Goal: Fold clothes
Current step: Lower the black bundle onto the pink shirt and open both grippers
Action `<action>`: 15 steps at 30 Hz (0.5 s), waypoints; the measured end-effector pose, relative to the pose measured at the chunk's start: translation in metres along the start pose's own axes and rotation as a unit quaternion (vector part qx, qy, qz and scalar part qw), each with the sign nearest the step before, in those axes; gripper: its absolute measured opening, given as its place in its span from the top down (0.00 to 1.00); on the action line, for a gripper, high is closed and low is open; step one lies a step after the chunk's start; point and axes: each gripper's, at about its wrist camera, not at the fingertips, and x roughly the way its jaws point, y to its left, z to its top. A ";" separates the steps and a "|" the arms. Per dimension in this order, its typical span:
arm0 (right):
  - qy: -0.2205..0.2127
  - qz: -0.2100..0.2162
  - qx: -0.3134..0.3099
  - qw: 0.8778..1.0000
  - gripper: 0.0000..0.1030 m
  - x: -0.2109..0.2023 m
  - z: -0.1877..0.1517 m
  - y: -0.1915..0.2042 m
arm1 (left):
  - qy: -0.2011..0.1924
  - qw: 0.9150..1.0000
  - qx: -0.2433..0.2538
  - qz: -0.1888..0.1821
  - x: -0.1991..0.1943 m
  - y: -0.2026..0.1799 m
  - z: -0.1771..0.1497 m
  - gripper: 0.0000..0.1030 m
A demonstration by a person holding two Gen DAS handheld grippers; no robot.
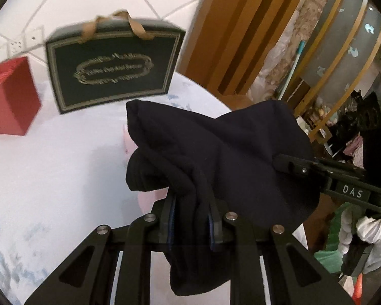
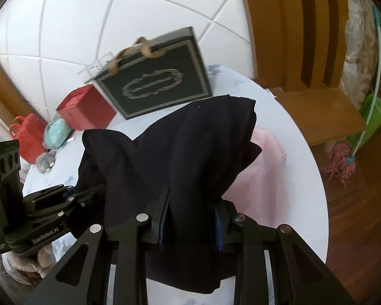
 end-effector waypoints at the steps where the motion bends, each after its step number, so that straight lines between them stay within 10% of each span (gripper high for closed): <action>1: 0.005 -0.012 -0.002 1.000 0.73 0.010 0.002 -0.007 | 0.007 1.000 0.001 -0.002 0.012 0.001 0.004 0.82; 7: 0.038 -0.126 -0.005 0.991 0.56 0.060 0.001 -0.052 | 0.058 0.998 0.020 0.027 0.093 0.006 0.005 0.58; 9: 0.042 -0.129 0.010 0.991 0.28 0.065 -0.002 -0.062 | 0.056 0.997 0.025 0.045 0.098 0.009 0.002 0.41; 15: 0.033 -0.115 0.051 0.991 0.08 0.060 -0.008 -0.077 | 0.045 0.996 0.040 0.071 0.084 0.007 0.003 0.33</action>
